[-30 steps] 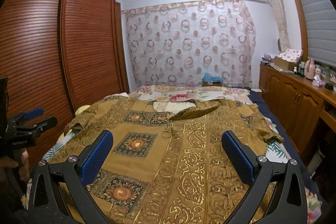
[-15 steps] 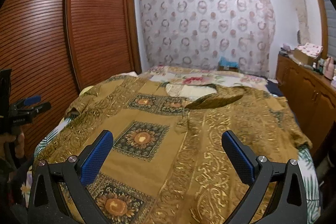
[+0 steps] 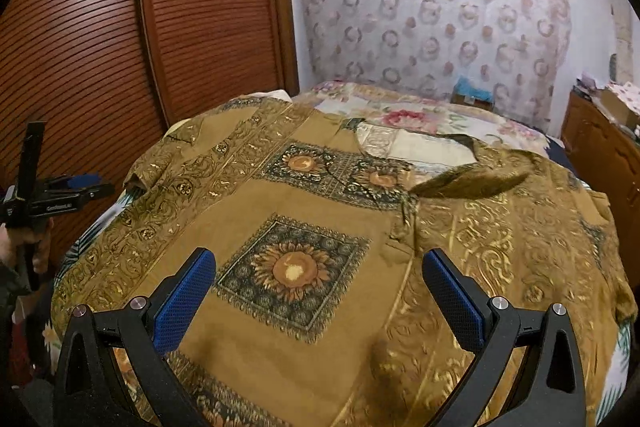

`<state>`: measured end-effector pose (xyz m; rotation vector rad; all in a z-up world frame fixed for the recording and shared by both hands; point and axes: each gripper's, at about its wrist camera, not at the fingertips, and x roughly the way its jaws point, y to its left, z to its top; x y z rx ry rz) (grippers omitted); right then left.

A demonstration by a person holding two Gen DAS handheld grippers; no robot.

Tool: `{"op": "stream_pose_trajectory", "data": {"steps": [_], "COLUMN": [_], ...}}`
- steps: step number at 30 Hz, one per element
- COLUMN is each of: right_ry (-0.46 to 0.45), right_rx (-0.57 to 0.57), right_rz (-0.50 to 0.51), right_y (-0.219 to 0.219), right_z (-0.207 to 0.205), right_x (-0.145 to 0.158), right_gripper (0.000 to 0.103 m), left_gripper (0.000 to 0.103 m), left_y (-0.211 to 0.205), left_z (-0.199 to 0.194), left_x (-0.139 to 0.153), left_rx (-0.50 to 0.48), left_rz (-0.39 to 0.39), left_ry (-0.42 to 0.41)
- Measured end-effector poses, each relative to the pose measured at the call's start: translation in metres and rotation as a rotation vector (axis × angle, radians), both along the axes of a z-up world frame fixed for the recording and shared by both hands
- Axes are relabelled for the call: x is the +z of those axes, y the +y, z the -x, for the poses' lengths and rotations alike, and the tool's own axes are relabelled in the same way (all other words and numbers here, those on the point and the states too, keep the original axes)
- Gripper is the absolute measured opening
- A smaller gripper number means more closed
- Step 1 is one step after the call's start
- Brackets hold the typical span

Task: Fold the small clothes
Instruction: 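Grasp the shirt's sleeve edge with the left gripper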

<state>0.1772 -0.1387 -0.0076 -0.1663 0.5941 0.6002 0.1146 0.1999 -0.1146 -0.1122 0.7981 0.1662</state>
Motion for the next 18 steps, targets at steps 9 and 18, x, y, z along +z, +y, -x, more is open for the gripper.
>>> {"op": "stream_pose_trajectory", "data": {"steps": [9, 18], "right_ry": [0.042, 0.046], "right_rx": [0.014, 0.031], "right_rz": [0.02, 0.024], "right_y": [0.007, 0.021], "right_z": [-0.039, -0.048], "right_x": [0.013, 0.002], "right_gripper": [0.103, 0.103], "left_gripper": [0.021, 0.007], "left_y": [0.006, 0.002], "left_z": [-0.018, -0.02], "left_x": [-0.003, 0.021], "left_rx": [-0.012, -0.012], "left_rz": [-0.011, -0.067], "left_ry": [0.023, -0.045]}}
